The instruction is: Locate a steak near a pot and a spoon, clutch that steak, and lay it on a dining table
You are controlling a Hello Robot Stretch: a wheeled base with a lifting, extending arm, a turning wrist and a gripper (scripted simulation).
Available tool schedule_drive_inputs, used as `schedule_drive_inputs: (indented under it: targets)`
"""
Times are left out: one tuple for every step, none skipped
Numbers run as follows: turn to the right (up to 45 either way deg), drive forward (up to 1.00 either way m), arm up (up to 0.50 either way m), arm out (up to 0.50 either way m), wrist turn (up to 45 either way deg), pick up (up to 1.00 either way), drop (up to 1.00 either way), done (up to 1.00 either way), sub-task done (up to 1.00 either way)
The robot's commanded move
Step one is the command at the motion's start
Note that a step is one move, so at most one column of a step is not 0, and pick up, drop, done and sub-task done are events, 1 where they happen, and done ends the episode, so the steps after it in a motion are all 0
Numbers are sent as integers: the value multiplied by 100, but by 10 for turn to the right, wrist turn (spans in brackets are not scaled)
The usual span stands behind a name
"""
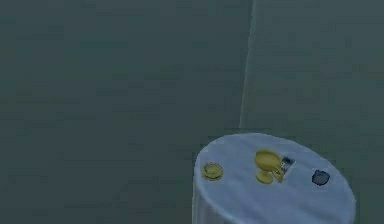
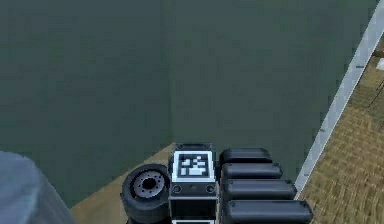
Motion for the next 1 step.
schedule_drive_inputs:
  targets:
    - [-120, 0, 0, 0, 0, 0, 0, 0, 0]
